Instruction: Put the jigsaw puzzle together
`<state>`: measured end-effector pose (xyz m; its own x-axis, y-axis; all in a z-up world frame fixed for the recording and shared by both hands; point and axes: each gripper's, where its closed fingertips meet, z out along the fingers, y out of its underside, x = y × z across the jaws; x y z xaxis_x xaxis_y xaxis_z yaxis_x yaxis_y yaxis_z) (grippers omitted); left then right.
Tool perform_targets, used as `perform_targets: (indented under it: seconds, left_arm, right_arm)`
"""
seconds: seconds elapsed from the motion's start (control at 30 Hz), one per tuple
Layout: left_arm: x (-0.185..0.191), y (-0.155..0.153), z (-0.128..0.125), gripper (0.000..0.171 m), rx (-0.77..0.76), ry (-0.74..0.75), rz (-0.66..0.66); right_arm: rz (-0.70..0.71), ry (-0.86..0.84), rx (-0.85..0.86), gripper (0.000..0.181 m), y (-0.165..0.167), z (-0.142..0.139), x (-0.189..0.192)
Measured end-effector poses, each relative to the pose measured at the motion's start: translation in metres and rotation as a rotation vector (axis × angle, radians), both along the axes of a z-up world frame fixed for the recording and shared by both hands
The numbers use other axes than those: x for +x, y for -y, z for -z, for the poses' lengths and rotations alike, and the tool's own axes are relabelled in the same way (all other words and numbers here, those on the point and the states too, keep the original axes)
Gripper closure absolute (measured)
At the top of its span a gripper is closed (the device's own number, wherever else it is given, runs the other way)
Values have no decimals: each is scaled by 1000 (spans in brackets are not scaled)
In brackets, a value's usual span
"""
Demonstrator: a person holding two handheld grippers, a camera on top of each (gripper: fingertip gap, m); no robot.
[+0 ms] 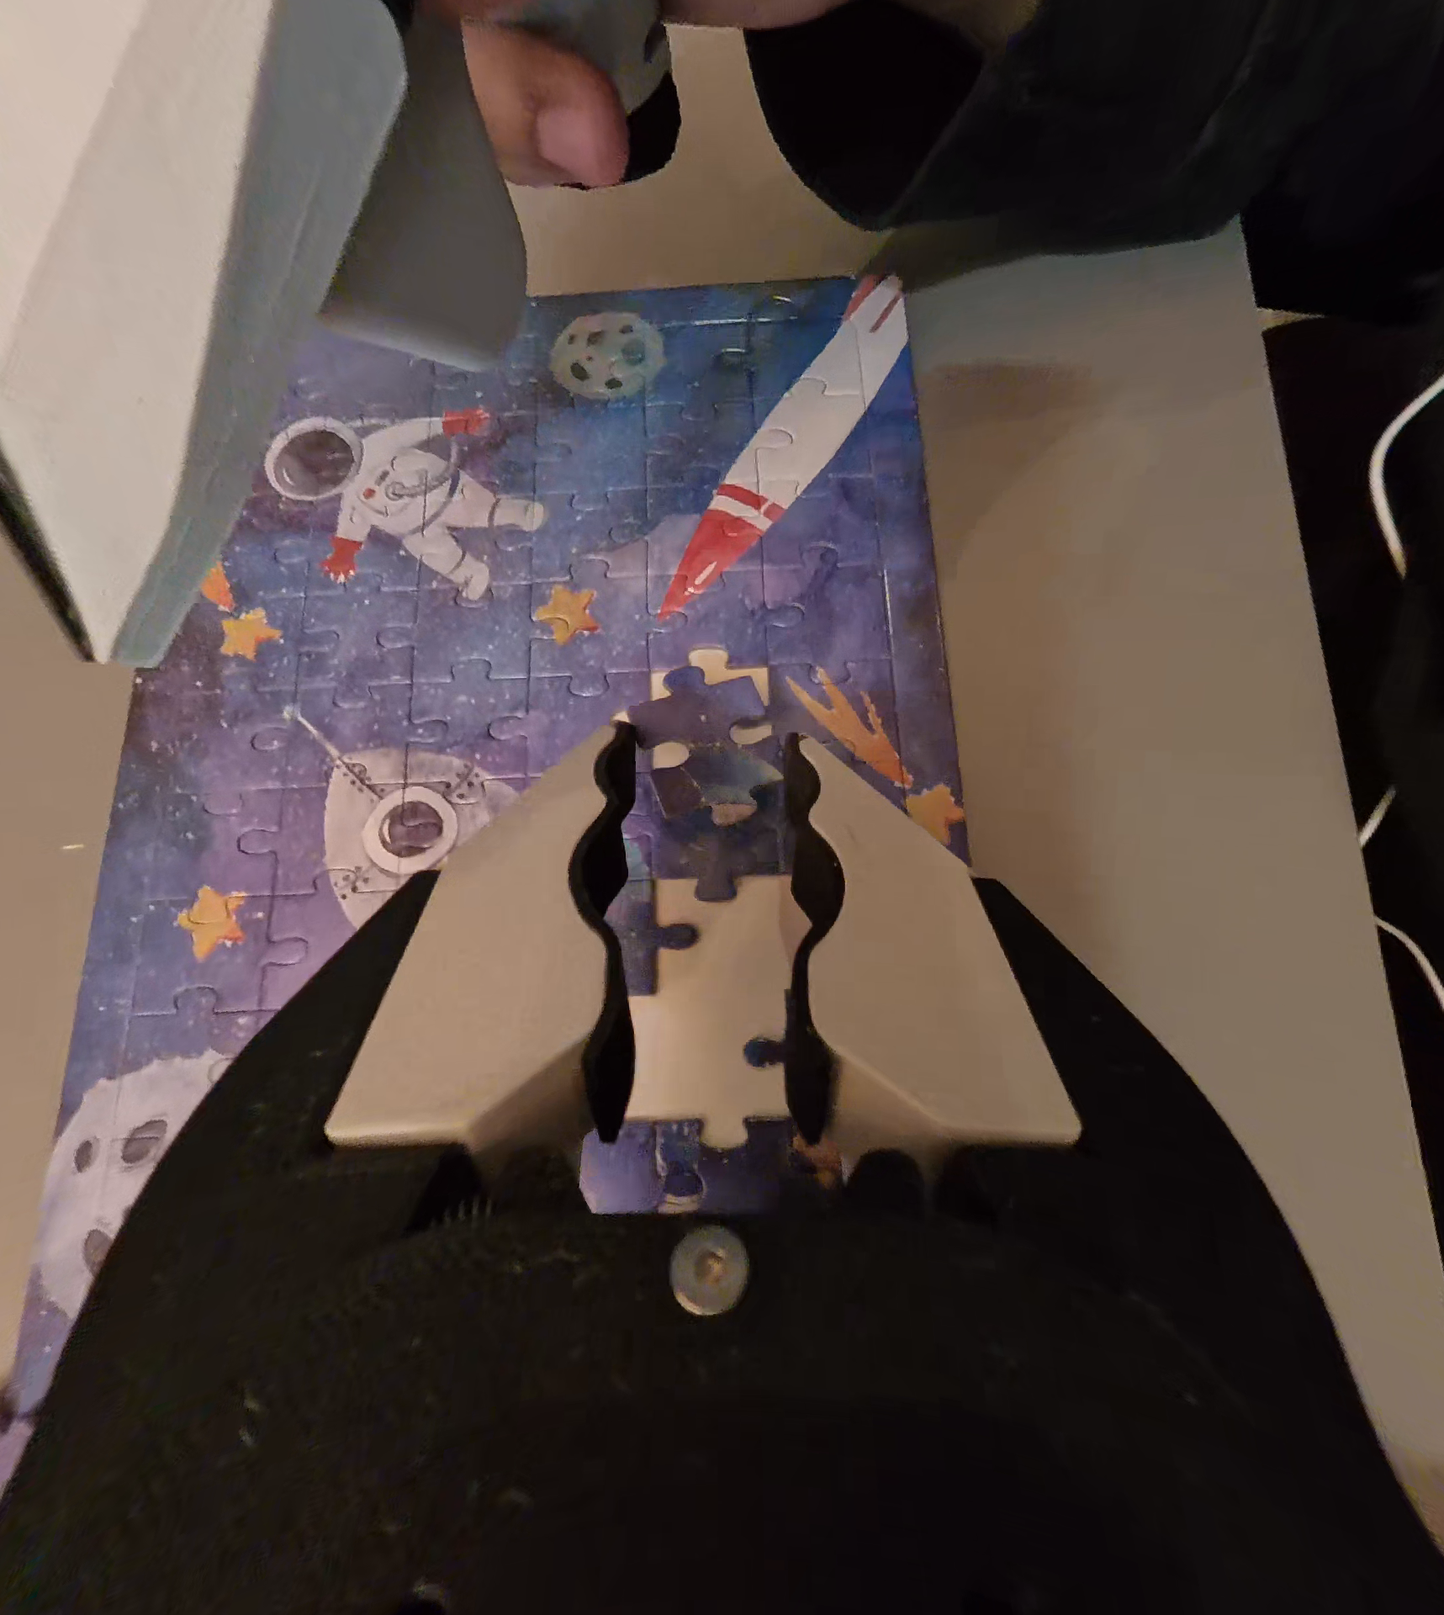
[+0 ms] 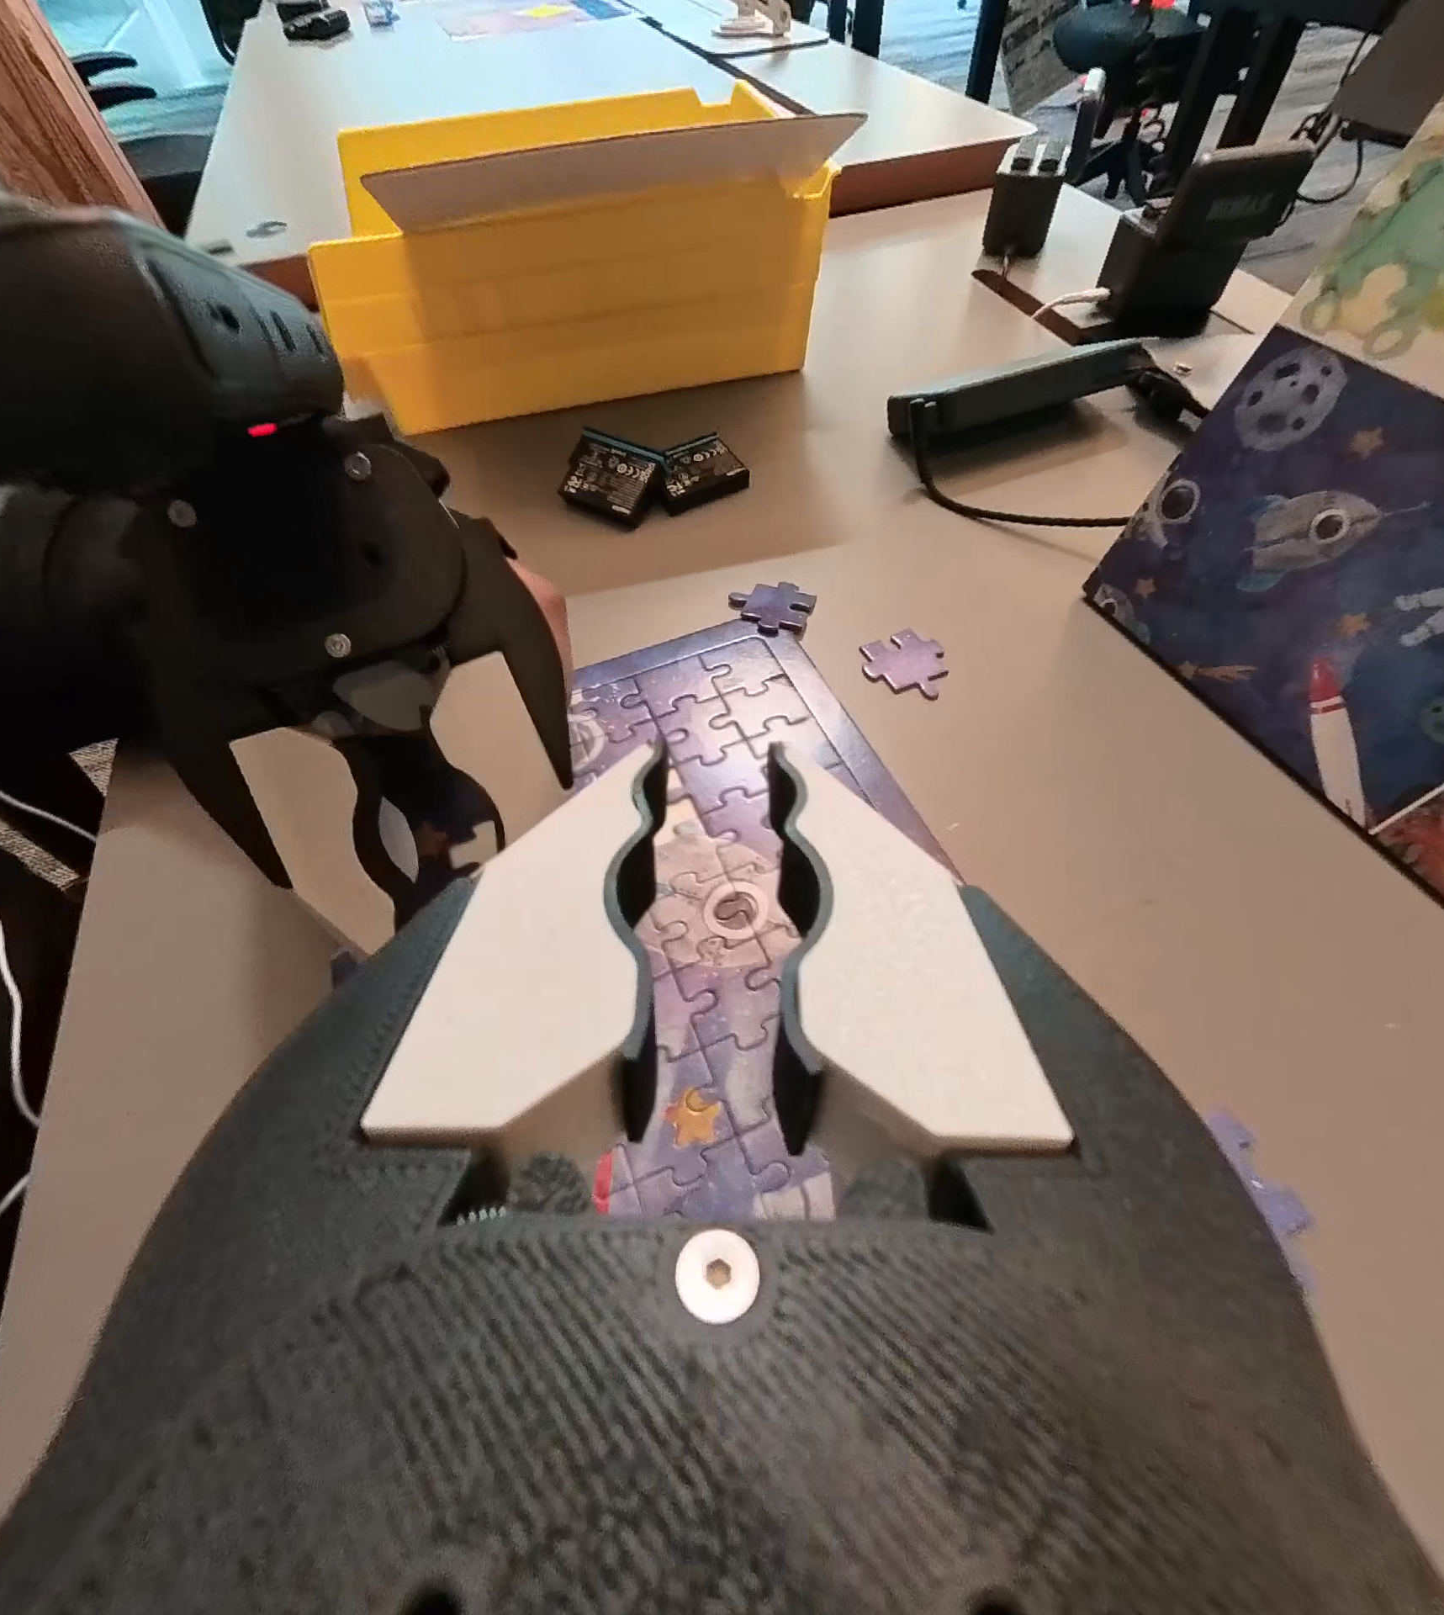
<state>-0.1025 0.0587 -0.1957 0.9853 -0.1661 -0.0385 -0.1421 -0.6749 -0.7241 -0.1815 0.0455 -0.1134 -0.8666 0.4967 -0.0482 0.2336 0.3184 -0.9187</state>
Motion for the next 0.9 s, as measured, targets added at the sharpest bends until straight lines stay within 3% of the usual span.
perform_targets:
  seconds: [0.2,0.43,0.7,0.9]
  left_arm:
    - [-38,30,0,141,0,-62,-138]
    - [-66,72,1,141,64,22,-222]
    - [-83,77,-2,141,92,17,-327]
    - [-80,74,3,141,73,38,-320]
  right_arm:
    - [69,-18,38,160,-17,6,-11]
    - [90,18,22,160,-21,10,-15]
    - [75,19,74,159,-13,20,-11]
    - [65,27,96,158,-9,27,-10]
